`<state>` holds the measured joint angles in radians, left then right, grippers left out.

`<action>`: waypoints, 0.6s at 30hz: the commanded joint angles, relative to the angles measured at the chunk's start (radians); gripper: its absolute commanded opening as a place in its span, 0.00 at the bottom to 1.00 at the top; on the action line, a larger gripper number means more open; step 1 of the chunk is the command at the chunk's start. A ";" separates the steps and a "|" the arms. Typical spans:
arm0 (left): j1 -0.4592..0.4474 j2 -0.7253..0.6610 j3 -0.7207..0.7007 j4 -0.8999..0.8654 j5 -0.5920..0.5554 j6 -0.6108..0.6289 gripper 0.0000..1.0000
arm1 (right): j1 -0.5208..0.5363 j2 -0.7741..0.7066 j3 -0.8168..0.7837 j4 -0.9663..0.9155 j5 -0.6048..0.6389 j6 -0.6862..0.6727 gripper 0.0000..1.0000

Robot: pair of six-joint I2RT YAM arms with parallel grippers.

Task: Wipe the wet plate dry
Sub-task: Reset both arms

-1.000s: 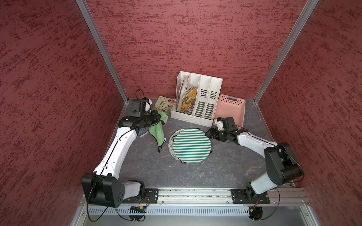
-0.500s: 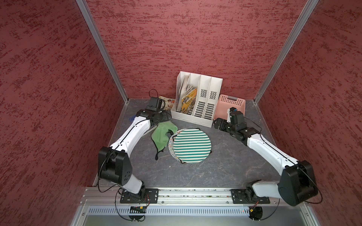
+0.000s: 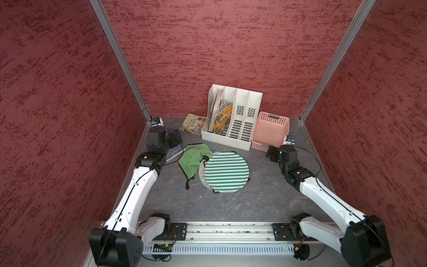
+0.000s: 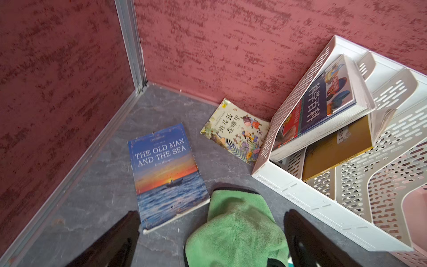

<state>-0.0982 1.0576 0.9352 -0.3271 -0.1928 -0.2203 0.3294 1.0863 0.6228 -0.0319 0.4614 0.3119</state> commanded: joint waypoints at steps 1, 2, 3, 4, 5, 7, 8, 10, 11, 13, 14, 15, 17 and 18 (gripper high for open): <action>0.015 -0.029 -0.155 0.197 -0.041 0.085 1.00 | -0.003 0.040 -0.024 0.191 0.163 -0.167 0.99; 0.025 -0.038 -0.199 0.231 -0.033 0.095 1.00 | -0.006 0.064 -0.024 0.197 0.170 -0.176 0.98; 0.031 -0.043 -0.242 0.271 -0.021 0.112 1.00 | -0.009 0.095 -0.030 0.213 0.171 -0.183 0.99; 0.036 -0.043 -0.277 0.312 -0.010 0.132 1.00 | -0.012 0.117 -0.039 0.249 0.171 -0.191 0.98; 0.040 -0.041 -0.313 0.352 0.009 0.158 1.00 | -0.022 0.141 -0.020 0.220 0.156 -0.178 0.98; 0.052 -0.021 -0.367 0.429 0.040 0.199 1.00 | -0.042 0.191 0.015 0.236 0.135 -0.184 0.98; 0.060 -0.008 -0.393 0.469 0.042 0.214 1.00 | -0.046 0.216 0.022 0.265 0.128 -0.200 0.99; 0.083 0.031 -0.437 0.544 0.060 0.241 1.00 | -0.049 0.248 0.017 0.351 0.118 -0.260 0.98; 0.093 0.048 -0.453 0.584 0.074 0.255 1.00 | -0.052 0.254 0.028 0.338 0.124 -0.274 0.98; 0.119 0.088 -0.475 0.650 0.091 0.257 1.00 | -0.061 0.266 0.061 0.223 0.122 -0.259 0.98; 0.132 0.109 -0.478 0.671 0.100 0.245 1.00 | -0.066 0.267 0.042 0.230 0.116 -0.249 0.99; 0.141 0.132 -0.483 0.686 0.119 0.234 1.00 | -0.072 0.262 -0.004 0.293 0.099 -0.247 0.99; 0.150 0.178 -0.485 0.714 0.168 0.237 1.00 | -0.093 0.272 -0.100 0.465 0.054 -0.254 0.98; 0.150 0.198 -0.484 0.722 0.189 0.247 1.00 | -0.108 0.293 -0.122 0.520 0.043 -0.239 0.98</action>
<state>0.0418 1.2152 0.4599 0.2810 -0.0872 -0.0006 0.2523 1.3540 0.5781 0.3141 0.5442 0.0742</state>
